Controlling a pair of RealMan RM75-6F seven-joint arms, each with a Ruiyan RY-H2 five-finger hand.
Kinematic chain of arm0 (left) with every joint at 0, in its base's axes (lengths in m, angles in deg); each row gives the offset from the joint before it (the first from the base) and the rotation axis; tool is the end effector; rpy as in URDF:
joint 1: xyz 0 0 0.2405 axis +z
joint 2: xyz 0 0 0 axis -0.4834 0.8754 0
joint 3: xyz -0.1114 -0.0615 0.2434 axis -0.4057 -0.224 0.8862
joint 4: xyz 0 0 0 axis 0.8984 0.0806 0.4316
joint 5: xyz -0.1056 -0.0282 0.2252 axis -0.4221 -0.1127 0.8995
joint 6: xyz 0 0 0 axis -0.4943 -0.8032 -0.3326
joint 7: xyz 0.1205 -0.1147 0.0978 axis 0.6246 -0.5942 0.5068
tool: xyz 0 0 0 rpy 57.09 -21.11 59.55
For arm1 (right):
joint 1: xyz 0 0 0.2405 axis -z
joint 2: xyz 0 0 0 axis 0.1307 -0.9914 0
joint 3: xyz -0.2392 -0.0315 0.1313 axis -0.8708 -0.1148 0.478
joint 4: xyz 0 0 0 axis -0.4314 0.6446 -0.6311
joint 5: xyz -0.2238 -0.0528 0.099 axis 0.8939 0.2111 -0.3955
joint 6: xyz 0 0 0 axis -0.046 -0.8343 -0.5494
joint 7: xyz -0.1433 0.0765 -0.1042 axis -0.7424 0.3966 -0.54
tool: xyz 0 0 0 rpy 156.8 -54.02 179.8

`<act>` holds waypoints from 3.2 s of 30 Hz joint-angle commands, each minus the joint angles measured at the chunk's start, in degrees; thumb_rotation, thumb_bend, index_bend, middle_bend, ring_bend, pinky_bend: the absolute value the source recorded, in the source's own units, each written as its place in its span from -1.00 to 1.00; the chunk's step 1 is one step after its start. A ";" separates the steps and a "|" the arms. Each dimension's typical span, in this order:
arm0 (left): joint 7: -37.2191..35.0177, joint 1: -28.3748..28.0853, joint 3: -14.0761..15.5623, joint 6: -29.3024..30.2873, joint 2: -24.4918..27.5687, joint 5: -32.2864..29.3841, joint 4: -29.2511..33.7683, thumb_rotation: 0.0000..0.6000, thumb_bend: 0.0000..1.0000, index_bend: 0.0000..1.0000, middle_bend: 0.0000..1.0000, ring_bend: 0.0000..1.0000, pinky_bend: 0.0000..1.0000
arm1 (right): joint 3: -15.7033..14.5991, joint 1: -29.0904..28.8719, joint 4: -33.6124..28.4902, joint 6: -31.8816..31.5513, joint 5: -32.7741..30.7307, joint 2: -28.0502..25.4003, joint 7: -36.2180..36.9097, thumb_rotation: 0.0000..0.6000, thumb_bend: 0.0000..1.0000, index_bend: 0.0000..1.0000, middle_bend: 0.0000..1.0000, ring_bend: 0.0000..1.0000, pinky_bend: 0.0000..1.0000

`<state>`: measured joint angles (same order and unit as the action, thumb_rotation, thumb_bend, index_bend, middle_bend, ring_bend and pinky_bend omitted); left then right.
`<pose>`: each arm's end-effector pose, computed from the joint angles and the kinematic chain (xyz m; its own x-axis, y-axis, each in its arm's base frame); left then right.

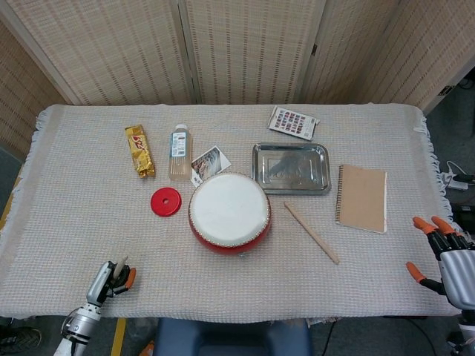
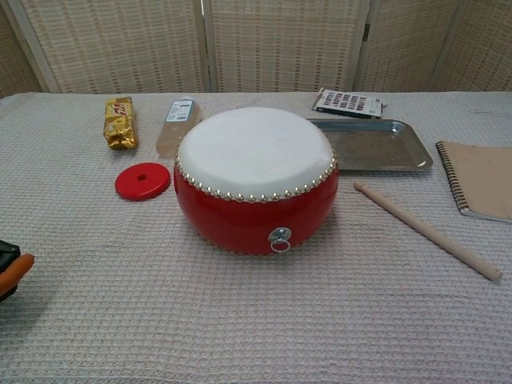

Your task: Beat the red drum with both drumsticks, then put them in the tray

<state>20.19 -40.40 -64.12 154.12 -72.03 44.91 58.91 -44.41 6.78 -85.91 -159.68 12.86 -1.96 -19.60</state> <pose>-0.3488 0.2441 -0.0792 -0.5813 0.3282 0.7446 0.7936 0.0265 0.6078 -0.3351 -0.2034 0.1608 0.3731 0.0467 0.9266 -0.9241 -0.0697 0.3756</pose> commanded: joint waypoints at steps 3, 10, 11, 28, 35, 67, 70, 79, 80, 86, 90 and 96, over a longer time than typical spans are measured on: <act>8.17 -1.14 -0.30 2.84 0.88 1.57 -2.00 1.00 0.71 1.00 1.00 1.00 1.00 | -0.14 -0.32 -0.05 0.77 -0.06 -0.03 -0.18 1.00 -0.66 -0.71 -0.55 -0.84 -0.51; 25.69 -4.05 -1.48 5.30 6.91 3.97 0.46 1.00 0.70 1.00 1.00 1.00 1.00 | -0.90 -1.89 -2.59 7.37 -3.60 -2.02 -3.35 1.00 -0.66 -0.67 -0.55 -0.84 -0.51; 27.83 -4.44 -1.70 5.11 8.03 3.97 1.57 1.00 0.70 1.00 1.00 1.00 1.00 | -0.83 -2.22 -3.53 8.92 -5.16 -2.27 -4.81 1.00 -0.66 -0.63 -0.55 -0.84 -0.51; 48.01 -6.60 -5.01 1.51 18.12 -0.61 16.57 1.00 0.64 1.00 1.00 1.00 1.00 | 6.38 -12.66 -4.75 26.77 -29.86 9.85 -19.07 1.00 -0.66 -0.26 -0.55 -0.85 -0.41; 49.59 -6.64 -4.68 -0.56 19.28 -2.16 20.01 1.00 0.60 1.00 1.00 1.00 1.00 | 10.02 -19.10 1.25 30.86 -36.05 19.45 -21.33 1.00 -0.66 -0.12 -0.55 -0.88 -0.40; 48.24 -6.84 -1.45 -2.73 20.02 -0.23 23.07 1.00 0.56 1.00 1.00 1.00 1.00 | 11.73 -37.33 8.33 32.72 -58.92 33.00 -42.70 1.00 -0.66 -0.14 -0.56 -1.00 -0.41; 47.81 -6.90 -1.30 -2.92 19.94 -0.22 22.97 1.00 0.55 1.00 1.00 1.00 1.00 | 11.01 -37.73 8.74 32.50 -59.22 33.21 -43.27 1.00 -0.65 -0.09 -0.56 -1.00 -0.41; 46.57 -7.15 -0.93 -3.49 20.29 -0.20 22.87 1.00 0.53 1.00 1.00 1.00 1.00 | 8.20 -37.76 10.22 31.85 -55.51 34.22 -42.73 1.00 -0.50 0.00 -0.56 -1.00 -0.45; 46.48 -7.15 -0.92 -3.48 20.33 -0.21 22.91 1.00 0.53 1.00 1.00 1.00 1.00 | 7.91 -37.61 9.99 31.73 -54.89 34.11 -42.48 1.00 -0.47 0.01 -0.56 -1.00 -0.45; 46.17 -7.12 -0.68 -3.55 20.47 -0.16 22.89 1.00 0.52 1.00 1.00 1.00 1.00 | 6.03 -36.54 8.34 30.55 -51.96 32.61 -41.98 1.00 -0.29 0.10 -0.56 -1.00 -0.45; 46.21 -7.27 -0.28 -4.29 20.74 -0.17 22.78 1.00 0.52 1.00 1.00 1.00 1.00 | 5.28 -36.29 8.57 30.06 -50.95 32.07 -42.39 1.00 -0.27 0.10 -0.56 -1.00 -0.46; 46.38 -7.33 -0.22 -4.66 21.00 -0.41 23.22 1.00 0.51 1.00 1.00 1.00 1.00 | 4.89 -36.83 9.83 31.04 -49.46 32.93 -42.38 1.00 -0.27 0.06 -0.56 -1.00 -0.46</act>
<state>66.59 -47.74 -64.34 149.46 -51.04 44.52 82.15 -39.38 -29.95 -76.23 -128.82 -36.90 30.77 -62.00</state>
